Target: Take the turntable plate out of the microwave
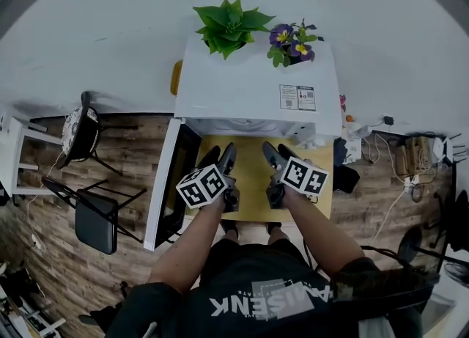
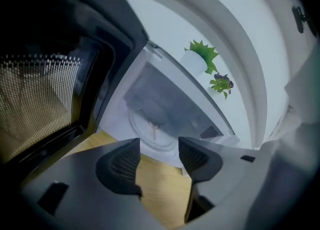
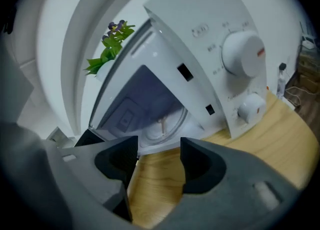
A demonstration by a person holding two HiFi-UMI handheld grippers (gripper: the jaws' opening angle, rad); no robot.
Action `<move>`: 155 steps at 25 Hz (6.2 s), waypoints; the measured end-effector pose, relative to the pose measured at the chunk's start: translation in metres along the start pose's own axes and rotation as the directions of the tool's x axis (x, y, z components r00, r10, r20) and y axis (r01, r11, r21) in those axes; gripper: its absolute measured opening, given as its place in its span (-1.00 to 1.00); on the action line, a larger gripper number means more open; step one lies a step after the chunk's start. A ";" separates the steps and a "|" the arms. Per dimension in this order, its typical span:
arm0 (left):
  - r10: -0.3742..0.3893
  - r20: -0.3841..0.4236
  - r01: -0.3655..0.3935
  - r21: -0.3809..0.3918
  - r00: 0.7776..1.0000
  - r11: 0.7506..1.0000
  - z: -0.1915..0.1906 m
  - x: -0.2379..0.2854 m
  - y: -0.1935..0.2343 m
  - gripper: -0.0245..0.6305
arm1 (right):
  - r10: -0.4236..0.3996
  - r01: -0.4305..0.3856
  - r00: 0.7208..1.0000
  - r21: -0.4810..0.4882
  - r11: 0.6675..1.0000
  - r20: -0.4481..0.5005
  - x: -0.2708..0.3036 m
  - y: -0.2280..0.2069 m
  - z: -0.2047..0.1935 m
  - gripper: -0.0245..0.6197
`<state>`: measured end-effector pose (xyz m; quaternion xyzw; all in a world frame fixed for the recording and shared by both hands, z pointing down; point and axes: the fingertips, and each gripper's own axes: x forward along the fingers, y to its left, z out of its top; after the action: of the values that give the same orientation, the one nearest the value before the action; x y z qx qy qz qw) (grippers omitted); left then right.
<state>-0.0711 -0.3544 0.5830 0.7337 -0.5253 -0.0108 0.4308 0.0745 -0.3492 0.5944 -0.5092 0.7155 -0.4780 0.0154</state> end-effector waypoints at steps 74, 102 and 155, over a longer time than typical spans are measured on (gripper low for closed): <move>-0.038 -0.177 -0.018 -0.309 0.983 0.951 -0.072 0.055 0.055 -0.75 | 0.000 0.006 1.000 0.338 0.941 -0.017 0.070 -0.047 -0.049 -0.05; -0.161 -0.110 0.113 -0.352 0.981 0.929 -0.079 0.047 0.064 -0.49 | 0.173 -0.166 0.985 0.379 0.910 0.017 0.029 -0.041 -0.092 -0.64; -0.268 0.168 0.301 -0.216 0.949 0.929 -0.093 -0.134 -0.090 -0.63 | 0.495 -0.490 0.866 0.070 0.869 -0.070 -0.154 0.048 -0.056 -0.60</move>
<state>-0.0189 -0.1856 0.5251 0.7425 -0.4360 -0.1863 0.4731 0.0858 -0.1961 0.5190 -0.2885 0.8096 -0.4972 0.1189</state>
